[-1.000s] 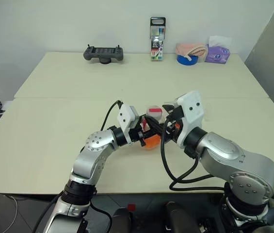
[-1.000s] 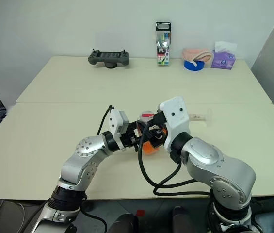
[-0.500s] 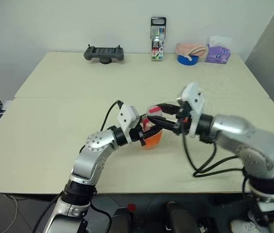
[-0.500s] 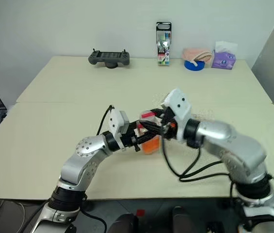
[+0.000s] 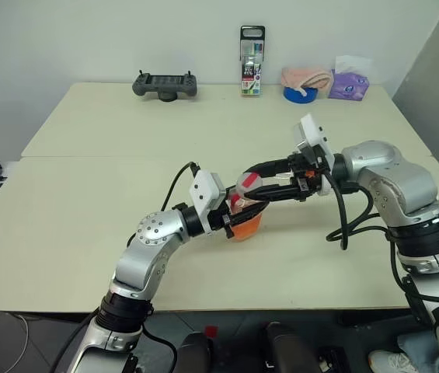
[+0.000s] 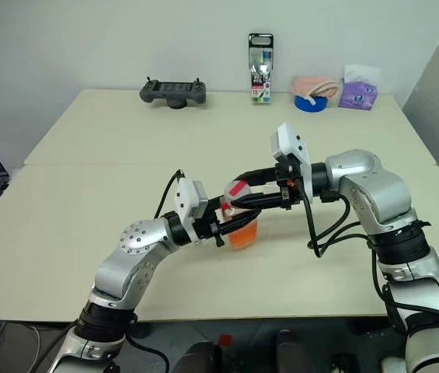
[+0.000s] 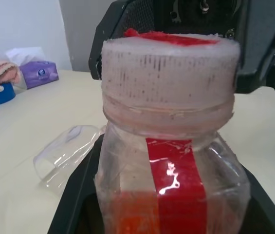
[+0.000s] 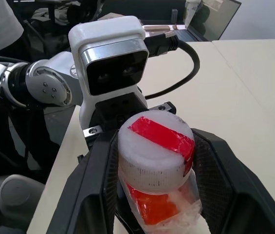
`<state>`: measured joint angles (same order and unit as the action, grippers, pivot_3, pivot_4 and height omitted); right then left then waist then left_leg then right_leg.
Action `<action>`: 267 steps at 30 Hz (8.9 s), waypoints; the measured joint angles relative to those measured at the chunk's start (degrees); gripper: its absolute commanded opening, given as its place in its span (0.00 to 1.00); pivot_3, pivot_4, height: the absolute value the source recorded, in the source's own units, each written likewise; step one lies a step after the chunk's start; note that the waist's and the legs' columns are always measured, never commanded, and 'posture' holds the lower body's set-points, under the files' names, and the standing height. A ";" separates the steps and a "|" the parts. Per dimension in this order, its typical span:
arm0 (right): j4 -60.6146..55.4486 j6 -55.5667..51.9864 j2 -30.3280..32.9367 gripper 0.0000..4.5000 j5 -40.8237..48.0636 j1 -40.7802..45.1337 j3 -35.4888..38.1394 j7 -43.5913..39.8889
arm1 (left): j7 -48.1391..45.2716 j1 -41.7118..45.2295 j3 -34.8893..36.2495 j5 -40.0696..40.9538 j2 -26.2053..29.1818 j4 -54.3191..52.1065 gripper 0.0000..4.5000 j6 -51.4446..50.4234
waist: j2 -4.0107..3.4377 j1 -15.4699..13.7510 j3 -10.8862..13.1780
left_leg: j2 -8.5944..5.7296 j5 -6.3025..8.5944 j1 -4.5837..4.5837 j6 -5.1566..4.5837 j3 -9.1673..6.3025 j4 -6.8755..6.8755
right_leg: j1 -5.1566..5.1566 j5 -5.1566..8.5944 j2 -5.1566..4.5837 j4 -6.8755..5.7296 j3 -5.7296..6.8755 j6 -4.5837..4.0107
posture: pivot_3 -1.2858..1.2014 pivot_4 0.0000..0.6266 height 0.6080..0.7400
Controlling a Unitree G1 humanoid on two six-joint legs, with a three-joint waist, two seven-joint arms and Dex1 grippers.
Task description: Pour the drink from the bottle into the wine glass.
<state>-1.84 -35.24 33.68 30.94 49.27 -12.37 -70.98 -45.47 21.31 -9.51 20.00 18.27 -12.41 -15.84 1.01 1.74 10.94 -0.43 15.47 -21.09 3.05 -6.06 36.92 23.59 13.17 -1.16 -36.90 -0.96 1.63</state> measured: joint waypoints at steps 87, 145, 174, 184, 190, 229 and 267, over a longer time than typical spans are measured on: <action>-48.03 -23.19 -18.26 1.00 -2.68 -24.08 6.60 72.68 | -1.25 9.01 0.20 -3.53 -4.57 17.19 0.39 8.60 | -0.01 -0.04 -0.01 | 0.02 -0.01 0.03 0.00 -0.01 0.03 | -0.02 0.01 0.06 -0.07 -0.01 0.01 | 0.52 0.24 1.00; -5.78 -0.81 8.88 0.41 2.05 -7.07 8.61 2.22 | -7.79 12.29 -3.17 -2.48 -7.18 17.14 0.38 5.16 | -0.02 -0.02 0.02 | 0.00 -0.01 0.08 -0.02 0.05 0.05 | -0.09 0.00 0.07 -0.02 -0.02 0.02 | 0.52 0.24 1.00; -18.05 -9.01 7.82 1.00 5.86 -14.02 16.11 14.22 | -3.46 9.47 -0.75 -2.76 -6.36 15.40 0.38 5.99 | -0.03 -0.26 0.02 | -0.02 -0.01 0.04 0.01 0.02 0.09 | -0.06 0.00 0.00 -0.07 -0.02 0.01 | 0.52 0.24 1.00; -39.98 -24.53 1.04 1.00 12.67 -21.82 20.96 41.11 | -3.27 10.00 -0.02 -2.79 -6.50 16.43 0.38 6.51 | -0.03 -0.21 0.02 | 0.00 -0.02 0.05 0.01 0.03 0.09 | -0.06 0.00 0.05 -0.10 -0.04 0.01 | 0.52 0.24 1.00; -43.93 -26.41 -3.25 1.00 13.67 -22.01 18.36 49.25 | -3.09 10.13 0.02 -2.95 -6.75 17.55 0.38 7.69 | -0.03 -0.11 0.01 | 0.00 -0.02 0.07 0.01 0.03 0.09 | -0.07 0.00 0.05 -0.10 -0.03 0.01 | 0.52 0.24 1.00; -34.59 -22.71 -16.07 1.00 -6.76 -16.68 5.12 63.81 | -2.24 8.72 -0.48 -3.42 -6.79 16.83 0.38 8.12 | -0.05 0.00 0.01 | 0.01 -0.02 0.06 0.00 0.00 0.06 | -0.05 0.00 0.06 -0.11 -0.02 0.00 | 0.52 0.24 1.00; -41.75 -23.83 -7.80 1.00 -3.09 -25.83 12.88 58.61 | 0.07 9.10 0.18 -4.95 -5.05 18.22 0.37 8.99 | -0.04 -0.06 0.01 | -0.01 -0.02 0.06 0.00 0.01 0.10 | -0.08 0.00 0.07 -0.10 -0.03 0.01 | 0.52 0.24 1.00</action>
<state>-43.59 -59.07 25.88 27.85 23.44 0.51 -12.37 -45.40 30.41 -9.32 15.06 13.22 5.81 -6.85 0.96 1.68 10.95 -0.44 15.45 -21.03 3.05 -6.05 37.02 23.52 13.17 -1.09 -36.99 -0.98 1.64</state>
